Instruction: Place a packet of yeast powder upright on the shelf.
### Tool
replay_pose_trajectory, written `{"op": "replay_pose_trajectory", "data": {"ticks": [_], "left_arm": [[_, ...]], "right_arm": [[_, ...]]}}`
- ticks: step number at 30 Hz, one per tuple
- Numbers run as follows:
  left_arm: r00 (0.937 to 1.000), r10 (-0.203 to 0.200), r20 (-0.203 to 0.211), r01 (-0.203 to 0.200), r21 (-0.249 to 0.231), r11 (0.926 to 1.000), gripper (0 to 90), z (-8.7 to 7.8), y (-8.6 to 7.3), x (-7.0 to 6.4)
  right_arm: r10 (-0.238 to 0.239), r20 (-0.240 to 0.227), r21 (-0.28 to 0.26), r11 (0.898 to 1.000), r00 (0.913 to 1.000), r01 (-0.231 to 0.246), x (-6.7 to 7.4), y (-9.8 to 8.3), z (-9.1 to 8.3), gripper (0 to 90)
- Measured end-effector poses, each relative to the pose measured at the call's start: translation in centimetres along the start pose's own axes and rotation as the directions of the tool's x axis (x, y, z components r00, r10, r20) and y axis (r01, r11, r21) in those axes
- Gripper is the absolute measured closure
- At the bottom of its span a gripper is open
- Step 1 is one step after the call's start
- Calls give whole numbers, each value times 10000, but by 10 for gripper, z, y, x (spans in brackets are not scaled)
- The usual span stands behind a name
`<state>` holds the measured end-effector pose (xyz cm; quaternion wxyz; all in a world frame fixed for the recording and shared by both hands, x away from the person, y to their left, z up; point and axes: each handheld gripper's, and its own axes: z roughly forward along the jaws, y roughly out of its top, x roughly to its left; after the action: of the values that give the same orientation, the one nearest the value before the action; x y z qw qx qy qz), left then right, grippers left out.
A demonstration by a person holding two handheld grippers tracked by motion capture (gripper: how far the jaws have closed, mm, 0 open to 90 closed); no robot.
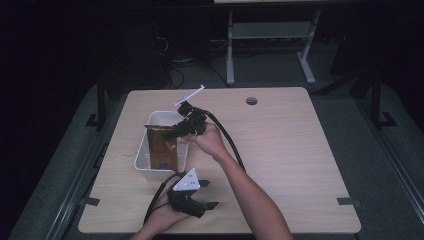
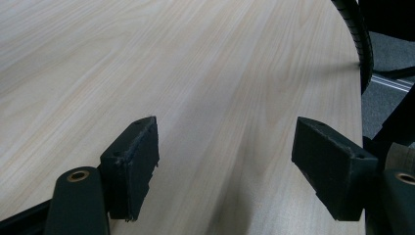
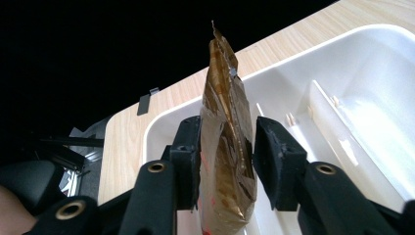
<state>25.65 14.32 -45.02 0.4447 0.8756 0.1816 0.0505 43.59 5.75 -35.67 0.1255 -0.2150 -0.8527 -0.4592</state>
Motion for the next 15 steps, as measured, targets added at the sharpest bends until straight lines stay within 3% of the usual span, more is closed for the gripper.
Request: {"op": "replay_pose_trajectory", "data": {"ticks": [8, 15], "left_arm": [[9999, -111, -19, 111, -34, 9999, 243, 0, -1, 2], [9999, -115, -19, 115, 23, 9999, 237, 1, -1, 3]], "right_arm": [[194, 88, -159, 9997, 9998, -192, -3, -5, -10, 499], [303, 134, -310, 9991, 9995, -298, -5, -10, -22, 456]]}}
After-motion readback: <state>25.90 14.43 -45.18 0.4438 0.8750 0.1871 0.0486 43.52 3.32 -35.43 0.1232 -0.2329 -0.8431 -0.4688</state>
